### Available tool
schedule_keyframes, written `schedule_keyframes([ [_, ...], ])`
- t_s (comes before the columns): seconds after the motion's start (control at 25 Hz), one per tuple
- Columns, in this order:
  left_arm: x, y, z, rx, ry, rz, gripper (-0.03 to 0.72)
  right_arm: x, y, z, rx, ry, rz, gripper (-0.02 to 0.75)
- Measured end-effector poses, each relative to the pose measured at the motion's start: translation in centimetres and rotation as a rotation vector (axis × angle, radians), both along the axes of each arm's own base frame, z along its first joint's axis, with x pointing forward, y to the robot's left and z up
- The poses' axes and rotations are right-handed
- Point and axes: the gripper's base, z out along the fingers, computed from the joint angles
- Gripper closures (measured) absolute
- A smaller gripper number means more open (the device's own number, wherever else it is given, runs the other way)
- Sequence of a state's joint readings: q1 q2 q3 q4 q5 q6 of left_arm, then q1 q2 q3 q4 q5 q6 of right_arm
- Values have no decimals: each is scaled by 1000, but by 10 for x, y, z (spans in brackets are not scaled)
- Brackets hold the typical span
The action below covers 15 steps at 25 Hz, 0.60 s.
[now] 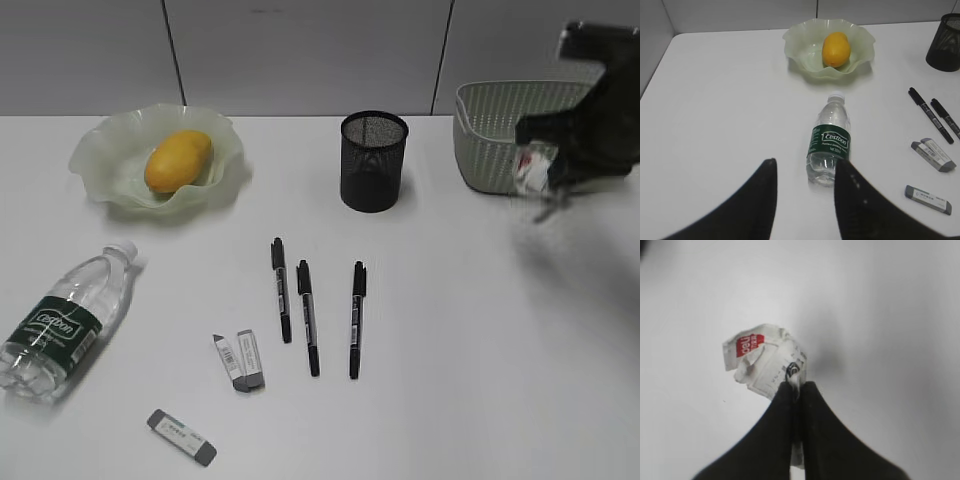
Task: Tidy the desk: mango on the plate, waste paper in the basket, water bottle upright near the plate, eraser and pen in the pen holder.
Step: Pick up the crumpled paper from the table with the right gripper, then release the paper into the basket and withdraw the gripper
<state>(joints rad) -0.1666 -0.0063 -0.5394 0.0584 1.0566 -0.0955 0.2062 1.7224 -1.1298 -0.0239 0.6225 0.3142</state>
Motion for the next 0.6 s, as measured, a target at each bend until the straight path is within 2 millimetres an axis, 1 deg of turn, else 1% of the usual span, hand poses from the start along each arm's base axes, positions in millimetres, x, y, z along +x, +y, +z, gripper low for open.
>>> schedule_keyframes([
  [0.04,0,0,0,2,0,1,400,0,-2,18,-6,-78,17,711],
  [0.08,0,0,0,1,-1,1,400,4,-5,32,-19,-144,21,711],
  [0.12,0,0,0,1,-1,1,400,11,-10,42,-30,-204,14,711],
  [0.2,0,0,0,1,-1,1,400,35,-21,50,-48,-284,-15,711],
  [0.24,0,0,0,2,-1,1,400,50,-28,46,-57,-298,-32,711],
  [0.32,0,0,0,2,-1,1,400,79,-36,28,-70,-283,-54,706],
  [0.36,0,0,0,3,-1,2,400,91,-40,23,-78,-284,-60,685],
  [0.4,0,0,0,3,-1,2,400,102,-40,13,-87,-272,-55,645],
  [0.44,0,0,0,3,-1,2,400,112,-39,6,-90,-268,-52,588],
  [0.52,0,0,0,3,-1,2,400,125,-38,1,-92,-271,-50,389],
  [0.6,0,0,0,3,-1,2,400,129,-38,1,-93,-278,-47,211],
])
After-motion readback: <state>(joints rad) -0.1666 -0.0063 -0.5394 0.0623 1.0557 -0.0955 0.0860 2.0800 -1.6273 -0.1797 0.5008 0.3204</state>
